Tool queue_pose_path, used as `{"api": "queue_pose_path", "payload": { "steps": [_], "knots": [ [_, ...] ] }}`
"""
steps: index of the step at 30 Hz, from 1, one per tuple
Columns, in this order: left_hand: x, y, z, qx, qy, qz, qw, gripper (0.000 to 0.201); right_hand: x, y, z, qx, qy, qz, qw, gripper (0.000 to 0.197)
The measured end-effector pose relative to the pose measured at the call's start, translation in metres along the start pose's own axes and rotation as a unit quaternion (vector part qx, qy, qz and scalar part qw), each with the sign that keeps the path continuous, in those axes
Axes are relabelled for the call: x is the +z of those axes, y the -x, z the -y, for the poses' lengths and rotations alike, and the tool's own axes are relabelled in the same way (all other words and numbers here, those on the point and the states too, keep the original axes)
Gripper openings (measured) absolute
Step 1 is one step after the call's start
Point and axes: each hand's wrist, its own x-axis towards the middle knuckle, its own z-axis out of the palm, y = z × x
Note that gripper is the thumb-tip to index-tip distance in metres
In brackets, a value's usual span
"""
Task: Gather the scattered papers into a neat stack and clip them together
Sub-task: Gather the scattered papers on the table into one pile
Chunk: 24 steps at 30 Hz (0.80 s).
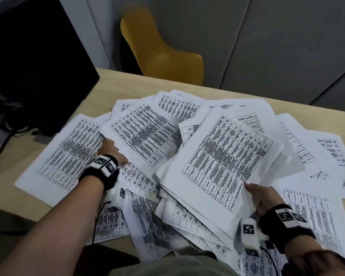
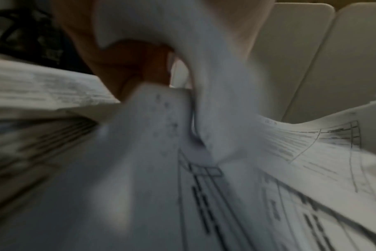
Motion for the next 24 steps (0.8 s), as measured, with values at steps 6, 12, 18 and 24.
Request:
{"api": "queue_pose_path", "payload": {
  "steps": [6, 12, 18, 24],
  "knots": [
    [-0.012, 0.009, 0.024, -0.071, 0.172, 0.028, 0.982, 0.067, -0.002, -0.004, -0.008, 0.011, -0.017, 0.001, 1.000, 0.032],
    [-0.013, 0.034, 0.075, -0.099, 0.311, 0.079, 0.942, 0.067, 0.000, 0.001, -0.005, -0.019, -0.039, 0.001, 0.999, 0.019],
    [0.002, 0.025, 0.073, -0.090, 0.402, -0.038, 0.910, 0.045, -0.001, -0.002, -0.006, 0.004, -0.030, 0.018, 0.999, 0.023],
    [0.000, 0.006, 0.016, -0.089, 0.261, 0.000, 0.961, 0.047, 0.001, 0.000, -0.004, 0.019, -0.015, 0.013, 1.000, 0.049]
  ]
}}
